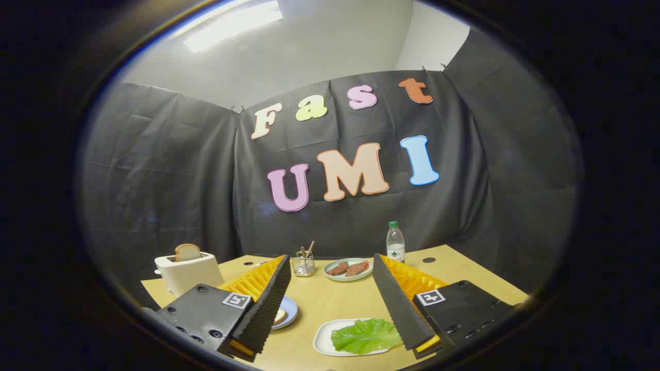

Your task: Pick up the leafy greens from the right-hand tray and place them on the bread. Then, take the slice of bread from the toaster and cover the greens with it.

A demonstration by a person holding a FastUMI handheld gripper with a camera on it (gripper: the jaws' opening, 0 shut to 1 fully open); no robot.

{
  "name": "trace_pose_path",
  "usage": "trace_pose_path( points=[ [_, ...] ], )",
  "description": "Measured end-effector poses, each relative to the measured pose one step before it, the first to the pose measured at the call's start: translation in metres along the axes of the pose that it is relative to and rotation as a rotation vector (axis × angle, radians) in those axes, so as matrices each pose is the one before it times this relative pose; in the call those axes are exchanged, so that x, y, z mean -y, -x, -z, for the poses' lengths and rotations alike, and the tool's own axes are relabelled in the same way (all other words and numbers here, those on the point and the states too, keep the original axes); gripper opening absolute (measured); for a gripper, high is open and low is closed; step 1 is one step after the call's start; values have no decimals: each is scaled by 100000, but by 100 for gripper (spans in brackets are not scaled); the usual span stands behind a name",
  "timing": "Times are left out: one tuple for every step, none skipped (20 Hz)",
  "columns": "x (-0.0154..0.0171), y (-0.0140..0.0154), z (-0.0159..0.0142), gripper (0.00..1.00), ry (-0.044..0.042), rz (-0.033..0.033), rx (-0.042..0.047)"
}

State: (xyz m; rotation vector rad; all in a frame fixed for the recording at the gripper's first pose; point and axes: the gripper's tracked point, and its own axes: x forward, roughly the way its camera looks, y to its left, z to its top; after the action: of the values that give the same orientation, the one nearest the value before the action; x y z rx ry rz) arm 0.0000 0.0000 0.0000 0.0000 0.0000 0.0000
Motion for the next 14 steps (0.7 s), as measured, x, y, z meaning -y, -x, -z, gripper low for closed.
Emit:
trace_pose_path(
  points=[
    [207, -2, 15, 100, -244, 481, -76],
    [228, 23, 68, 100, -169, 455, -151],
    [194, -41, 17, 100, -307, 626, -243],
    [54, -30, 37, 100, -230, 426, -143],
    [84, -109, -7, 100, -102, 332, -131],
    [-46, 19, 114, 100, 163, 150, -72],
    [-37, 6, 43, 100, 299, 51, -174],
    [-76, -84, 206, 100, 111, -104, -540],
    [-80, -59, 192, 100, -319, -354, -810],
    [-260, 8, 198, 100, -424, -659, -733],
    [-159, -56, 93, 100, -243, -723, -577],
    [-98, -59, 142, 100, -24, -315, -357],
    [-46, 18, -21, 100, 189, 59, -132],
    [19, -31, 63, 100, 272, 57, -80]
  ],
)
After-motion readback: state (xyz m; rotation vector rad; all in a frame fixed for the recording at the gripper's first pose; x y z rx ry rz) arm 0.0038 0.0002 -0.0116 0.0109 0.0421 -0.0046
